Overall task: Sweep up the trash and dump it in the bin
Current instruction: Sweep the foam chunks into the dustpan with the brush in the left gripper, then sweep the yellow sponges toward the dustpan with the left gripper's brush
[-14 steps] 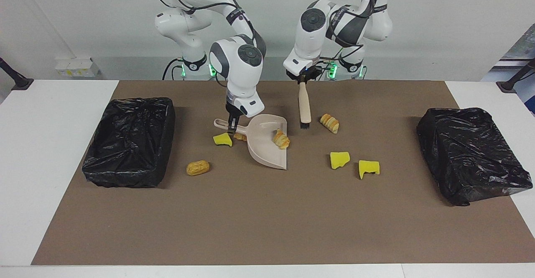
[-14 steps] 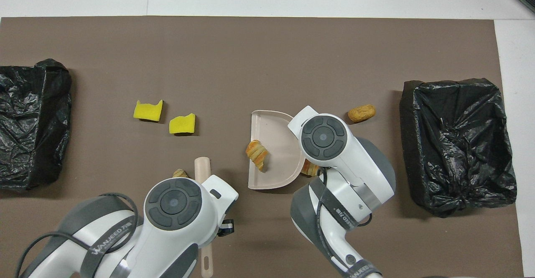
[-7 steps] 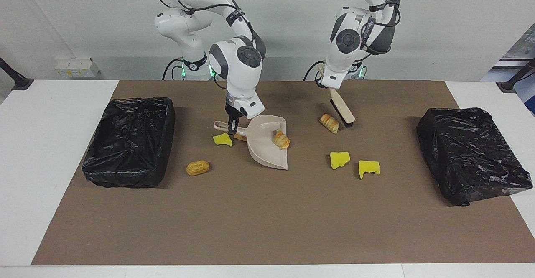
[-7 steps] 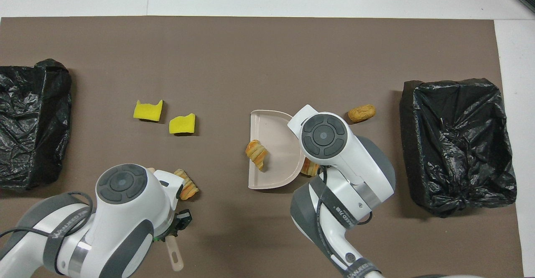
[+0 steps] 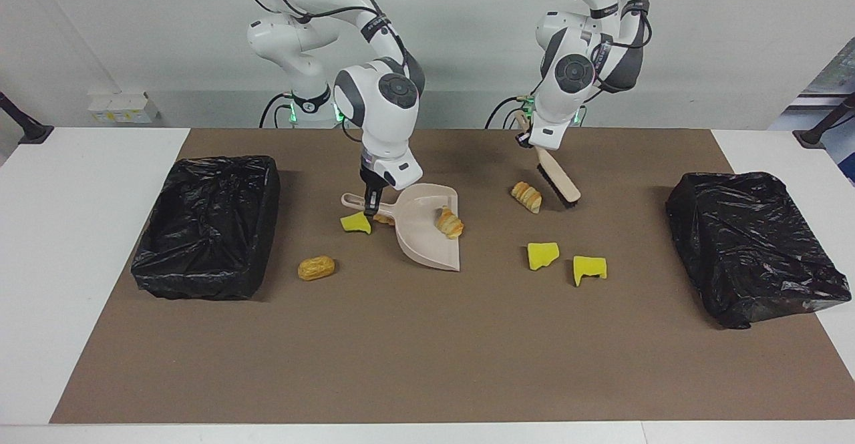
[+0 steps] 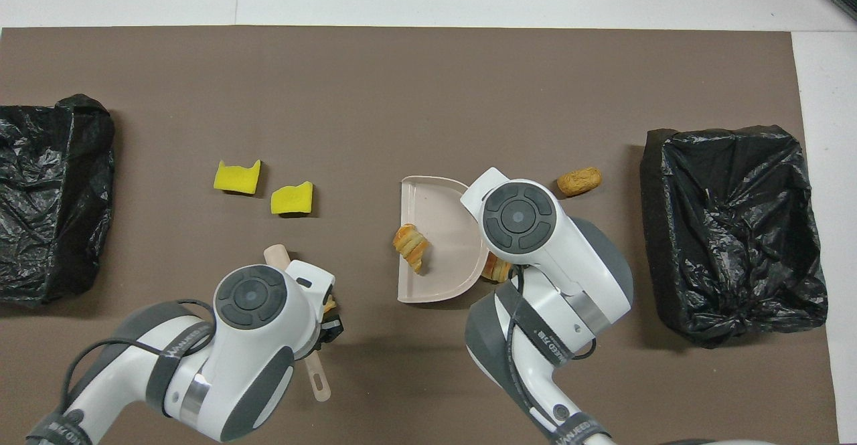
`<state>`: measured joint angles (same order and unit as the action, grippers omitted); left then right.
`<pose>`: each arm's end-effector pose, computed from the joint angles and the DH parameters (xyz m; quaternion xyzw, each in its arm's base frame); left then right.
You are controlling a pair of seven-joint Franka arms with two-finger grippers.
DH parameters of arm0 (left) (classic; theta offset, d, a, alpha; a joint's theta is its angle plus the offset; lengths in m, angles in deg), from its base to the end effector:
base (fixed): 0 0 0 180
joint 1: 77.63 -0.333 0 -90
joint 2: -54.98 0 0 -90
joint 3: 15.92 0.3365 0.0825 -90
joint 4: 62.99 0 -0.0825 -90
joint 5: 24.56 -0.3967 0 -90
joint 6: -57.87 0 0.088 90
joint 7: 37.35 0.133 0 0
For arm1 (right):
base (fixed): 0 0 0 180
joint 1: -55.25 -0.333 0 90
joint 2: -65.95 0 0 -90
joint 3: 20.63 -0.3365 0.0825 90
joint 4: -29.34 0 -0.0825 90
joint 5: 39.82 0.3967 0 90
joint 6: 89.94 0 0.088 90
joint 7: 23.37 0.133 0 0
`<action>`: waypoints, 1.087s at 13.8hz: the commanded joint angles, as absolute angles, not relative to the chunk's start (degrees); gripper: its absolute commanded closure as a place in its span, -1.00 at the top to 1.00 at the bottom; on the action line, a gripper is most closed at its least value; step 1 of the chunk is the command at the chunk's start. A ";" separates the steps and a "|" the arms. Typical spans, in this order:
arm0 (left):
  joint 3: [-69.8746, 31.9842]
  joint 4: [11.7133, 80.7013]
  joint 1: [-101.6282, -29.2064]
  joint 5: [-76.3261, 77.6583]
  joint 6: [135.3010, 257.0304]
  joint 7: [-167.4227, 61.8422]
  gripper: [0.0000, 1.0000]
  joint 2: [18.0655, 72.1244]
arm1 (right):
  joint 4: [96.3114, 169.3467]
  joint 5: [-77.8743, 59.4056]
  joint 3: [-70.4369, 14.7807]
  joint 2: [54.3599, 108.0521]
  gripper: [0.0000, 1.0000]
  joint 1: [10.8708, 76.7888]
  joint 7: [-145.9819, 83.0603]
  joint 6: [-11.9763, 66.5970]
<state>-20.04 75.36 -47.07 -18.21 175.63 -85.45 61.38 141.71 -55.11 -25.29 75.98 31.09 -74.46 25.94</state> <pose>0.3635 -0.2615 0.3224 -0.9804 -0.1479 0.1200 0.0504 0.5303 0.2659 0.3674 0.7177 0.6855 -0.0757 0.0964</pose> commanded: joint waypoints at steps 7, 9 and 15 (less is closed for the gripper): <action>-20.14 64.99 -34.05 -16.57 182.93 -73.30 -1.00 54.45 | 140.96 -54.77 -25.64 76.59 -1.00 31.70 -76.28 26.61; -20.14 64.28 -32.46 -16.39 183.03 -72.68 -1.00 54.28 | 141.05 -54.77 -25.64 76.59 -1.00 31.70 -76.28 26.52; -19.35 58.67 -34.02 -16.21 176.46 -72.86 -1.00 55.85 | 141.05 -54.77 -25.64 76.59 -1.00 31.70 -76.37 26.43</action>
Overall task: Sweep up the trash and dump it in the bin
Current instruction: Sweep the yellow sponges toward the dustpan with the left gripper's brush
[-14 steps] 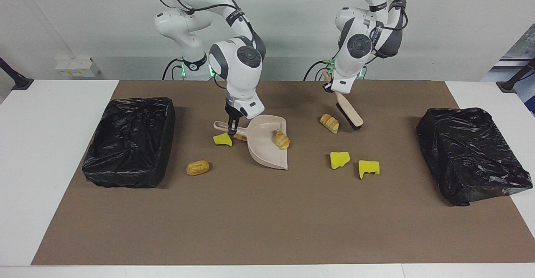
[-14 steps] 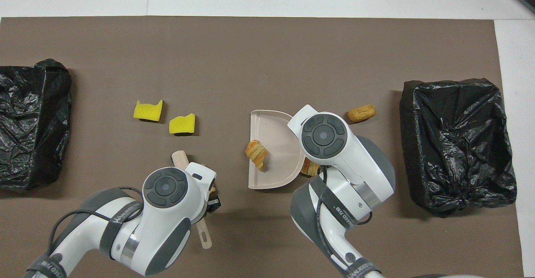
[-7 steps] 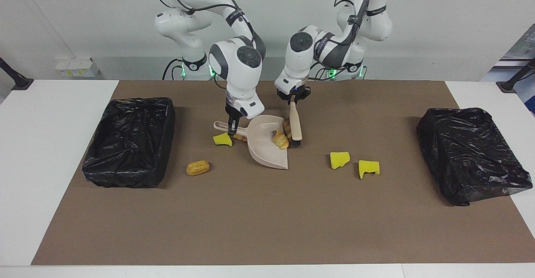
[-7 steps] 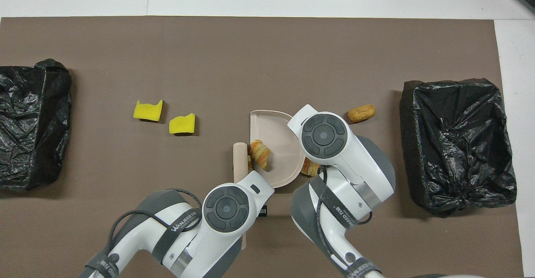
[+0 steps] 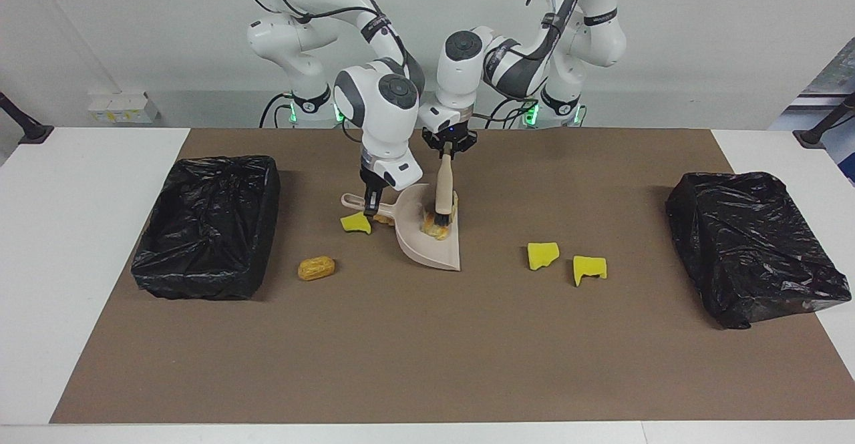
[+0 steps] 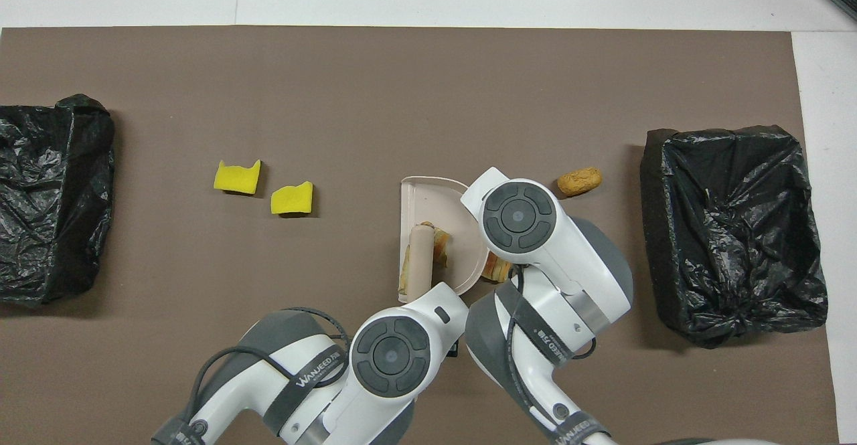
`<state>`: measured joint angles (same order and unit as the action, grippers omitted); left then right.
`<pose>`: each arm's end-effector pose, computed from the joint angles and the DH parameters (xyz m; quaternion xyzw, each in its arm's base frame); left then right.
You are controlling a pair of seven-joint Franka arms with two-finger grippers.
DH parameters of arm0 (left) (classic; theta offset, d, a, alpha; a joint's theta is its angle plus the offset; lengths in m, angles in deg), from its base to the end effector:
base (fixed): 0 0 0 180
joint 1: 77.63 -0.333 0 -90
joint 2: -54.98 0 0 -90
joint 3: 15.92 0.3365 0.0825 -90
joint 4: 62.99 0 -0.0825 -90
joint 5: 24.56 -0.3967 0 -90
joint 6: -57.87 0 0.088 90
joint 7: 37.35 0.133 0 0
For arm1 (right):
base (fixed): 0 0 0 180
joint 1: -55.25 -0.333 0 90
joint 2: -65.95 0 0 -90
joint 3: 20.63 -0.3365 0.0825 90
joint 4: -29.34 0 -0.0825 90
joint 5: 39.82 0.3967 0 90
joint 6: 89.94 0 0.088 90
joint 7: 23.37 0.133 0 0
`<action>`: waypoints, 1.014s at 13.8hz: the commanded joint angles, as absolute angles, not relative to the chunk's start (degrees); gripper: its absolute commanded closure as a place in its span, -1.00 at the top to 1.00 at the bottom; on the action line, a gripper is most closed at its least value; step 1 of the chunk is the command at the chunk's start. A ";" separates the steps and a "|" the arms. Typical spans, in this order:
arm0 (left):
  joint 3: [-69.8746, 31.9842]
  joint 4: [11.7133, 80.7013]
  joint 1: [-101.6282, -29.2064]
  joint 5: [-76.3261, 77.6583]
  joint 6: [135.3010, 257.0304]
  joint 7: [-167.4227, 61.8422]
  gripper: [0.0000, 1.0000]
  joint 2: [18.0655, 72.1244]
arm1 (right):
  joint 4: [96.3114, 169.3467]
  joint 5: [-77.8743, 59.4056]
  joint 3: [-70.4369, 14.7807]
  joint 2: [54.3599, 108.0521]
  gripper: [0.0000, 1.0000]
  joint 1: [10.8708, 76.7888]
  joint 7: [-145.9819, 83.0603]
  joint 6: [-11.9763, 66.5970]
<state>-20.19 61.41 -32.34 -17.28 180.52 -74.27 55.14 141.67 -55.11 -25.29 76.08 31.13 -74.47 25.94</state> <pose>0.3444 -0.4167 0.3798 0.9957 -0.0751 -0.0463 0.0290 0.5307 0.2657 0.3667 0.7178 0.6853 -0.0762 0.0961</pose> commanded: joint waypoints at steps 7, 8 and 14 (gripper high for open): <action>-19.26 53.20 -49.48 -19.80 171.34 -61.99 -1.00 55.42 | 141.05 -54.77 -25.64 76.59 -1.00 32.23 -77.25 26.43; -19.26 53.11 -52.12 -20.51 171.34 -58.82 -1.00 55.16 | 141.05 -54.77 -25.64 76.67 -1.00 32.23 -77.25 26.43; -19.26 49.51 -68.56 -27.90 168.96 -40.46 -1.00 50.67 | 141.05 -54.68 -25.64 76.68 -1.00 32.23 -77.25 26.43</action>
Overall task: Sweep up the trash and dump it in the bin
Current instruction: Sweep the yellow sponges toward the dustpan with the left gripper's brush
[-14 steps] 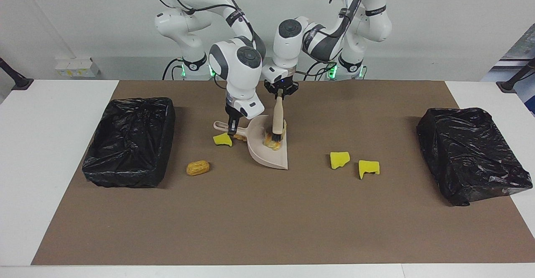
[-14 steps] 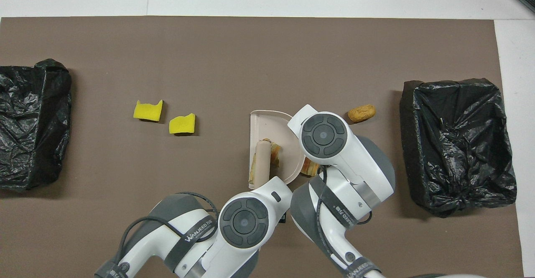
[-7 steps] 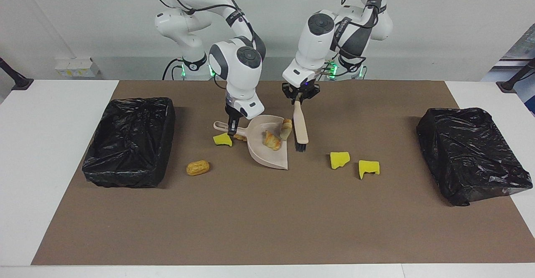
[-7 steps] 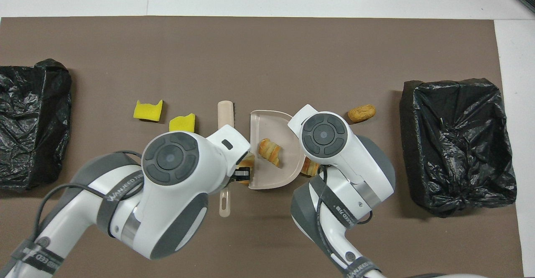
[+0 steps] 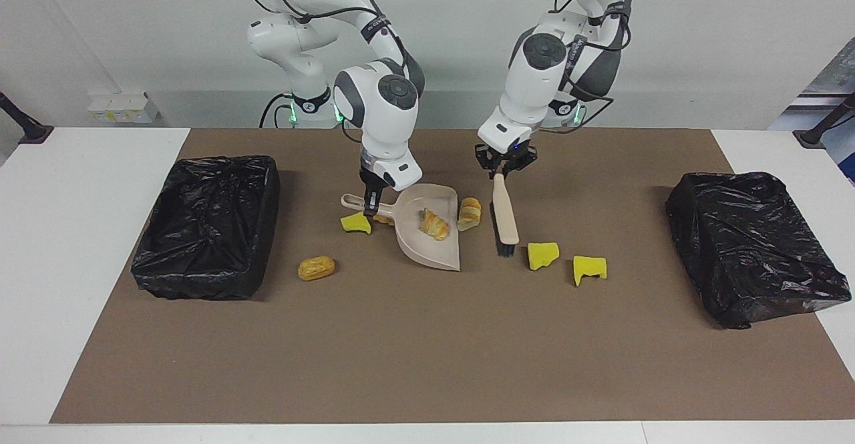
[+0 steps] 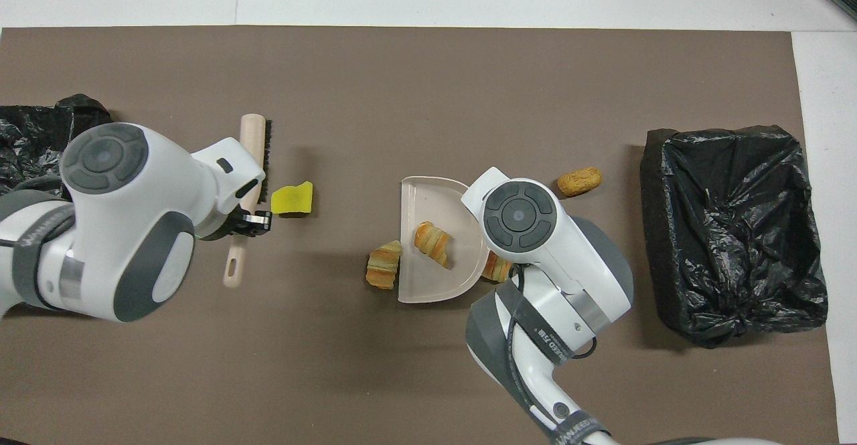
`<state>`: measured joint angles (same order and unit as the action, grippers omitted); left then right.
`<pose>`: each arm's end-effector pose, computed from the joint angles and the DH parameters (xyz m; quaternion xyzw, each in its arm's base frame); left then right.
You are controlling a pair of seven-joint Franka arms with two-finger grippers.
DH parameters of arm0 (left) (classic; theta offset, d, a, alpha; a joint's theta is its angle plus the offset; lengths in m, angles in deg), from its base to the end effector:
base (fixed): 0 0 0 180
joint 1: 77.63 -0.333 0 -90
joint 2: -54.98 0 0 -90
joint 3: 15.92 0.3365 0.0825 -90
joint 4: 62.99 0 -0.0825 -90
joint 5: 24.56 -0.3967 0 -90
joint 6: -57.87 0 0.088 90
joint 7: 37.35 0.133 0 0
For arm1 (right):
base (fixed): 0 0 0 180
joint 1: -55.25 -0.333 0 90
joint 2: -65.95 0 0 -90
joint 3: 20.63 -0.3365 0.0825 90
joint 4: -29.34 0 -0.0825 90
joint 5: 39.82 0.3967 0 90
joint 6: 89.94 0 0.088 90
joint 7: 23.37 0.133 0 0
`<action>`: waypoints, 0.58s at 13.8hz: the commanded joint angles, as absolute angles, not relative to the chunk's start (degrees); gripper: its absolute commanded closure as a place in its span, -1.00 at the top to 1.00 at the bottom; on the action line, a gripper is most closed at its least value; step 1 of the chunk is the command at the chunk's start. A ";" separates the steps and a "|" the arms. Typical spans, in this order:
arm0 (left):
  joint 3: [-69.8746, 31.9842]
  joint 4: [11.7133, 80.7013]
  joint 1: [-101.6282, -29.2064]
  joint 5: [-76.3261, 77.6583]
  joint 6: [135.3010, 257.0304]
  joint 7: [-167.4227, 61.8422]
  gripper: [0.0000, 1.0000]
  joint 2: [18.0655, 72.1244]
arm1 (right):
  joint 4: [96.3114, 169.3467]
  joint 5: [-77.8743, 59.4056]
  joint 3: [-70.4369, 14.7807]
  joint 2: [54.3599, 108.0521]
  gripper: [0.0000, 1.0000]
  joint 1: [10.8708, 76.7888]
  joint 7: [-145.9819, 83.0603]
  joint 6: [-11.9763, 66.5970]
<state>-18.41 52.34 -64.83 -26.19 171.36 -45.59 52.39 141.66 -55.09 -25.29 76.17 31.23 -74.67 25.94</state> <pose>0.5450 -0.1462 0.4132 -0.9969 0.0676 0.0354 0.0195 0.5313 0.2648 0.3658 0.7172 0.6859 -0.0771 0.0955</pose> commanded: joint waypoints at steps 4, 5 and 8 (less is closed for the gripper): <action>-19.34 50.47 -74.72 -32.29 169.31 -36.47 -1.00 49.62 | 141.05 -54.68 -25.64 76.68 -1.00 32.23 -77.25 26.43; -19.35 50.91 -75.60 -32.38 169.32 -36.38 -1.00 48.92 | 141.05 -54.68 -25.64 76.59 -1.00 32.23 -77.25 26.43; -19.35 54.86 -75.00 -32.38 168.88 -36.38 -1.00 49.53 | 141.05 -54.68 -25.64 76.68 -1.00 32.23 -77.16 26.61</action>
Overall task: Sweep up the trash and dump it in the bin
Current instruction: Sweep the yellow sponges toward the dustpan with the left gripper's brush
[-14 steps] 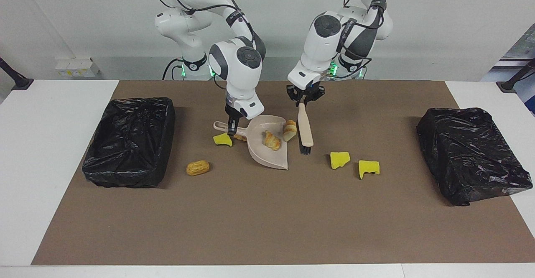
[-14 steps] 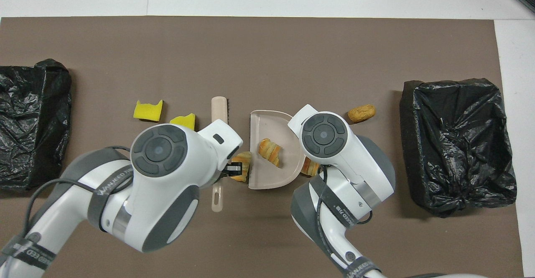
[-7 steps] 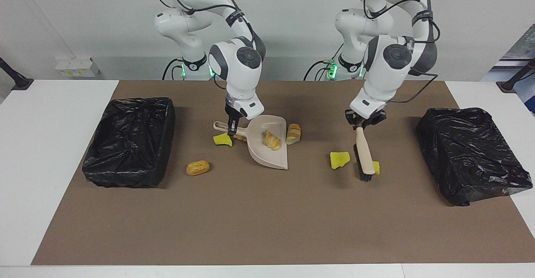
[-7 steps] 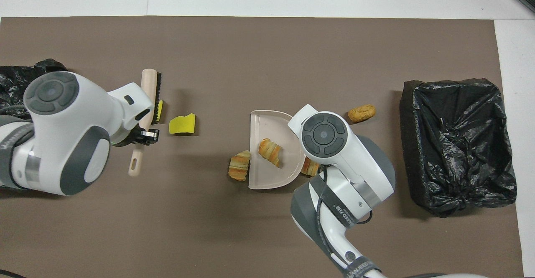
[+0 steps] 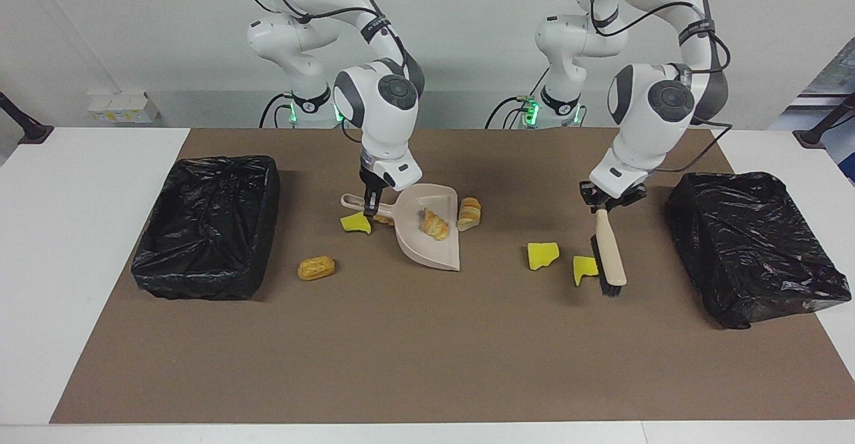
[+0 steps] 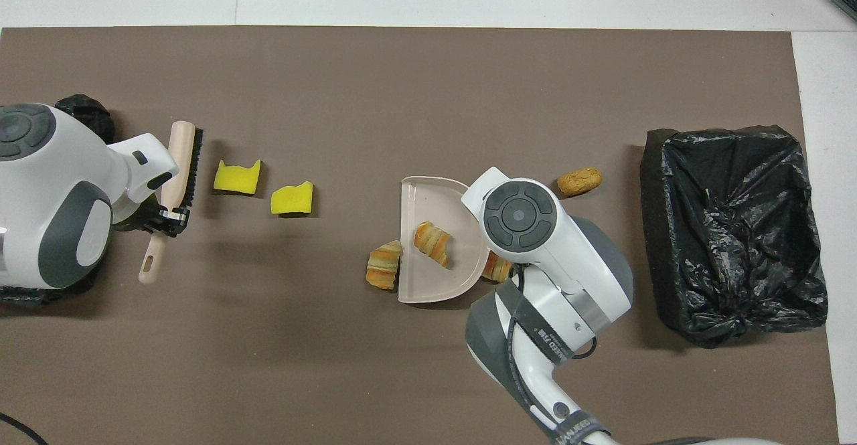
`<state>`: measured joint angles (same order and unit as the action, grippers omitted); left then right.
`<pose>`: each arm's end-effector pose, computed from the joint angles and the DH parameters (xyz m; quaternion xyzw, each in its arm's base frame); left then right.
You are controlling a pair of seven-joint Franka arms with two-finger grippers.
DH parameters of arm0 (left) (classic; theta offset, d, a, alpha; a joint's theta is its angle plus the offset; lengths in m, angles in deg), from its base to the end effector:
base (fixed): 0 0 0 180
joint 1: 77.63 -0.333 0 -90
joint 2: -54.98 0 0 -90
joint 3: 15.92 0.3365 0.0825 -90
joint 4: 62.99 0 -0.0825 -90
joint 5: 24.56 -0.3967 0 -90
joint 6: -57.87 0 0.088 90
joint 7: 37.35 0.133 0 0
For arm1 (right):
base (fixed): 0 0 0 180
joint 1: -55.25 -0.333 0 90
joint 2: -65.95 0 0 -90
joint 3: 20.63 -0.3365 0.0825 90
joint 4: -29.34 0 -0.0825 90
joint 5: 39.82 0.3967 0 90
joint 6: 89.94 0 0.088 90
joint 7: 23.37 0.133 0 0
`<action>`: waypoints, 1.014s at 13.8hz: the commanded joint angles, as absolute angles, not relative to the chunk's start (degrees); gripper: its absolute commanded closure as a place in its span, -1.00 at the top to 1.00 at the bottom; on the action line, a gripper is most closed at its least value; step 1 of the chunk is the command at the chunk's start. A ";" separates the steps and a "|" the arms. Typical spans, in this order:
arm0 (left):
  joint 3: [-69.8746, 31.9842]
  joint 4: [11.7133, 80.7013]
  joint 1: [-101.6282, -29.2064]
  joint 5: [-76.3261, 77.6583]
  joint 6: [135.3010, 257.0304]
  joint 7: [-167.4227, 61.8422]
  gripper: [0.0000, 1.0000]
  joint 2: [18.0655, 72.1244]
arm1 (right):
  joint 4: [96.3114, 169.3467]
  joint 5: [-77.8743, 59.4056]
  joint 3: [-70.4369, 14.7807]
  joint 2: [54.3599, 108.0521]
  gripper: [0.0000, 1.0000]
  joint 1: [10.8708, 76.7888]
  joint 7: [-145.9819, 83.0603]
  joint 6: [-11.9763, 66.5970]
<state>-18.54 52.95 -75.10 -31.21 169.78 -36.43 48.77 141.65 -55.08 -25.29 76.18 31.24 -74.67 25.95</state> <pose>0.5602 -0.0396 0.3714 -0.9917 0.0791 0.0871 0.0524 0.5314 0.2648 0.3658 0.7173 0.6858 -0.0770 0.0955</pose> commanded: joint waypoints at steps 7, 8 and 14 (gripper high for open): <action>-19.96 57.33 -65.43 -28.18 165.71 -40.24 -1.00 50.32 | 141.14 -54.59 -25.64 76.68 -1.00 32.31 -76.90 26.87; -19.96 57.85 -63.59 -26.86 165.45 -41.12 -1.00 51.02 | 141.14 -53.55 -25.64 76.68 -1.00 32.32 -76.99 27.13; -20.05 58.12 -53.75 -17.27 164.57 -45.60 -1.00 51.90 | 141.14 -50.55 -25.64 79.92 -1.00 32.05 -76.55 32.84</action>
<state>-20.78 56.66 -57.22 -19.21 164.99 -44.13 49.85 141.78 -52.21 -25.29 78.83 31.61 -74.67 31.49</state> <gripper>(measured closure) 0.744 0.674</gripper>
